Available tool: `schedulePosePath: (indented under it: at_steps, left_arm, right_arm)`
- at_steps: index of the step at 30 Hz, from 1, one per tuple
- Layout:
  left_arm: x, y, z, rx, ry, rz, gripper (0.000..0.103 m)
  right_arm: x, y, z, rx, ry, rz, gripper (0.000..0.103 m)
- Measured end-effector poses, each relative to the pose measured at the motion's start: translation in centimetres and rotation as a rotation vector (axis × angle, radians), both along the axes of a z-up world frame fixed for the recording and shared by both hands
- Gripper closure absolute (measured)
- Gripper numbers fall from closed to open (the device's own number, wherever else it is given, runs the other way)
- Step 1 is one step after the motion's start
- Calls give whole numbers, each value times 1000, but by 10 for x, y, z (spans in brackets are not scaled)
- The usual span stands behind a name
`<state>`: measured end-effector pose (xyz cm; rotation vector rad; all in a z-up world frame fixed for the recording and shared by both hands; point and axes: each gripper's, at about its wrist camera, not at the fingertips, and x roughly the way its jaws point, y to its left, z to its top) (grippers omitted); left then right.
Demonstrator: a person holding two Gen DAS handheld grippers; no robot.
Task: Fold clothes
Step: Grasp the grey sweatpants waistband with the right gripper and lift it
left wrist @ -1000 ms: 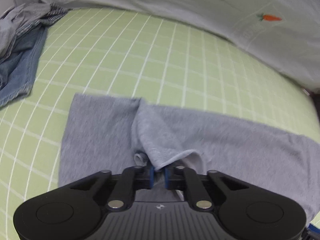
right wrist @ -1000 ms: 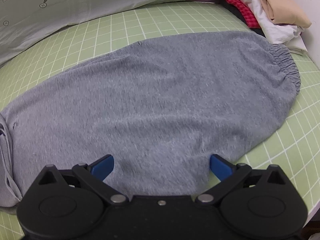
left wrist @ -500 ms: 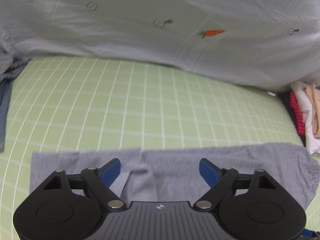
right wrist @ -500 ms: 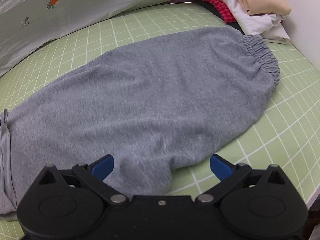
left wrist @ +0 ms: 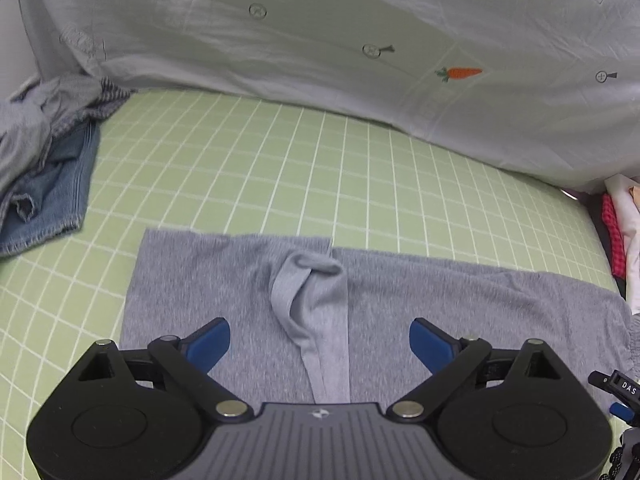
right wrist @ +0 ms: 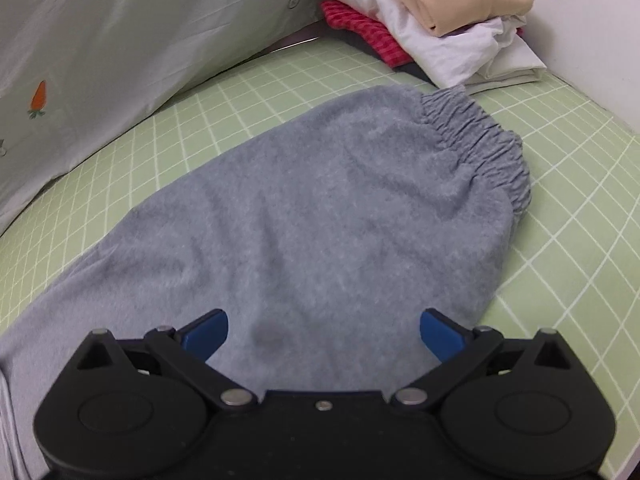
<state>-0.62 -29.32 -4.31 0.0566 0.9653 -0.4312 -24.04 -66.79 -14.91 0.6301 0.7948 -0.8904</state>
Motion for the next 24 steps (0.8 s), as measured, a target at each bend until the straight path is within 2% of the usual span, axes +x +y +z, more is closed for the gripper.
schedulePosePath:
  at_steps: [4,7,10,16,17,18,19,21,22,24]
  left_arm:
    - [8,-13,10,-4,-26,19,4]
    - [15,-26,11,25,-24,29,4]
    - [19,-41,10,62,-16,22,4]
    - [16,-63,8,110,-16,-11,4]
    - [15,-65,8,115,-14,-17,4]
    - [13,-65,7,117,-12,-22,4]
    - [12,-64,7,109,-6,-26,4]
    - [11,-59,7,80,8,-22,4]
    - [10,-55,8,61,13,-9,4]
    - [9,-47,10,26,17,17,4]
  right_arm:
    - [-19,-34,-1,-55,5,-78,0]
    - [-35,-60,-3,-115,35,-120,0]
    - [-51,-88,-13,-85,-2,-148,0]
    - [-48,-113,-21,-85,-54,-127,2]
    - [-46,-114,-21,-94,-54,-118,6]
    - [-44,-114,-20,-102,-54,-108,16]
    - [-41,-114,-19,-113,-54,-87,22]
    - [-38,-112,-17,-122,-45,-34,44]
    - [-36,-112,-15,-126,-40,-7,47]
    - [-36,-112,-13,-117,-55,21,67]
